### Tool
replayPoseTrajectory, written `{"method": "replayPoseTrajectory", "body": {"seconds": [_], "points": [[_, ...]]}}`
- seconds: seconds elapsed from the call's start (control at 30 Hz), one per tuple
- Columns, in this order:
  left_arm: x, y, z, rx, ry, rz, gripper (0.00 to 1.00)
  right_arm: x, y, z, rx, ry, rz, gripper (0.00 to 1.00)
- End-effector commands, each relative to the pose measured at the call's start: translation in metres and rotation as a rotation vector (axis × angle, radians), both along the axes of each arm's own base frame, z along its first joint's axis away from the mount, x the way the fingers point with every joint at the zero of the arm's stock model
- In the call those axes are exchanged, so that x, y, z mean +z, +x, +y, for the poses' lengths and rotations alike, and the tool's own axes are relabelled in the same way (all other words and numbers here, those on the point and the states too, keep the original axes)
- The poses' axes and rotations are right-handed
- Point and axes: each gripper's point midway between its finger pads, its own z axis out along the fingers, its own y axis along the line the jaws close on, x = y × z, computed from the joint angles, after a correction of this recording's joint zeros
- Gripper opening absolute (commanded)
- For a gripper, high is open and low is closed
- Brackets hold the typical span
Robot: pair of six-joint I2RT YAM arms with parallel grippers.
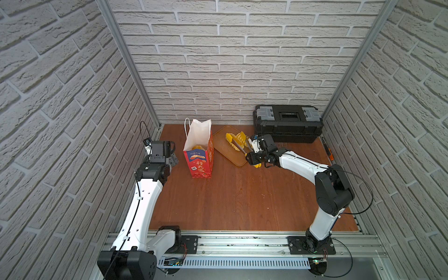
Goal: Pack bread into a paper bag
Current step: Pick up the fake bread from the plate.
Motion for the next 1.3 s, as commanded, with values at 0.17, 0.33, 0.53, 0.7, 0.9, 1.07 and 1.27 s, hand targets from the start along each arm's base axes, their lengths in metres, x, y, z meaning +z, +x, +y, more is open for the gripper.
{"method": "replayPoseTrajectory", "body": {"seconds": [0.17, 0.33, 0.53, 0.7, 0.9, 1.07, 1.27], "points": [[-0.001, 0.004, 0.002, 0.009, -0.002, -0.008, 0.96, -0.003, 0.018, 0.015, 0.006, 0.052, -0.037, 0.62], [-0.002, 0.005, 0.002, 0.009, -0.003, -0.005, 0.96, -0.012, 0.011, 0.019, 0.025, 0.056, 0.000, 0.61], [-0.007, 0.007, 0.001, 0.011, -0.010, -0.002, 0.96, -0.004, -0.007, 0.019, 0.035, 0.040, -0.022, 0.60], [-0.008, 0.011, -0.001, 0.003, -0.024, -0.002, 0.96, 0.007, -0.021, 0.029, 0.067, 0.004, -0.044, 0.60], [-0.007, 0.009, -0.001, 0.001, -0.025, -0.008, 0.96, -0.007, -0.028, 0.028, 0.067, -0.036, -0.013, 0.60], [-0.008, 0.008, -0.001, -0.001, -0.021, -0.008, 0.96, -0.019, -0.029, 0.027, 0.063, -0.055, 0.019, 0.59], [-0.011, 0.012, -0.001, 0.000, -0.020, 0.003, 0.96, -0.019, -0.024, 0.031, 0.060, -0.045, 0.014, 0.58]]}}
